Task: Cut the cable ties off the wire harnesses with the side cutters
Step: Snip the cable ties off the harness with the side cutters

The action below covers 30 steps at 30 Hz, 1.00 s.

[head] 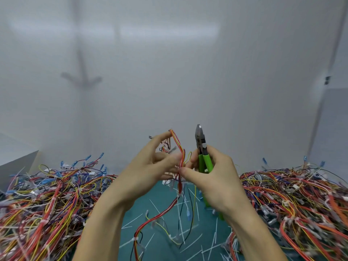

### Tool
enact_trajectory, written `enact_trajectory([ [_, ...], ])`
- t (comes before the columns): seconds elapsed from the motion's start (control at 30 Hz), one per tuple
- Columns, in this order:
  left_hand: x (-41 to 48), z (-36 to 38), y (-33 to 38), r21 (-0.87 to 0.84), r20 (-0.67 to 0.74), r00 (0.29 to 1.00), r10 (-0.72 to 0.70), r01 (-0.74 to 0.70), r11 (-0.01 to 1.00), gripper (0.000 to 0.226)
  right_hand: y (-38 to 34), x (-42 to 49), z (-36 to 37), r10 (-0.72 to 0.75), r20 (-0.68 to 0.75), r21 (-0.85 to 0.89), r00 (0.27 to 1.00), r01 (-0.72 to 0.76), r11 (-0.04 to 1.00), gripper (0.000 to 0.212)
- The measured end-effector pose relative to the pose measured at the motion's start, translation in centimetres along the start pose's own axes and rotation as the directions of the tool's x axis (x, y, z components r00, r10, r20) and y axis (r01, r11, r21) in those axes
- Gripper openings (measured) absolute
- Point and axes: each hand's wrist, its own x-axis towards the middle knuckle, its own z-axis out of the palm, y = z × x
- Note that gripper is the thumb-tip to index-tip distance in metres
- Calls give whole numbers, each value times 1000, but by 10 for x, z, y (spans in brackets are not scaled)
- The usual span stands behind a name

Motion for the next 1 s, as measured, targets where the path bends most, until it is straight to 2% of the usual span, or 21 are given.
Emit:
enact_trajectory([
  [0.07,0,2,-1,-16,45,999,9,-8,1000,73,0,0,1,0,-8,-8,1000,0,1000,20],
  [0.37,4,0,-7,-103,-21,1000,6,-8,995,90,7,2,0,16,8,-29,1000,-15,999,18],
  [0.47,5,-2,-10,-105,1,1000,-5,5,994,92,7,3,0,18,-9,-63,1000,-19,998,18],
  [0.6,5,-1,-11,-25,15,1000,0,0,1000,89,8,2,1,-5,-61,-162,998,-5,987,21],
  [0.73,7,1,-14,-16,-49,999,0,-1,1000,86,6,1,0,-40,-112,-197,993,18,980,23],
  [0.8,8,1,-15,-36,-100,995,-6,2,999,86,2,1,-2,-49,-61,-204,997,35,978,24],
  [1.0,10,-2,-15,-150,-251,967,-34,-4,989,88,-1,-1,0,48,172,-362,984,18,932,54],
])
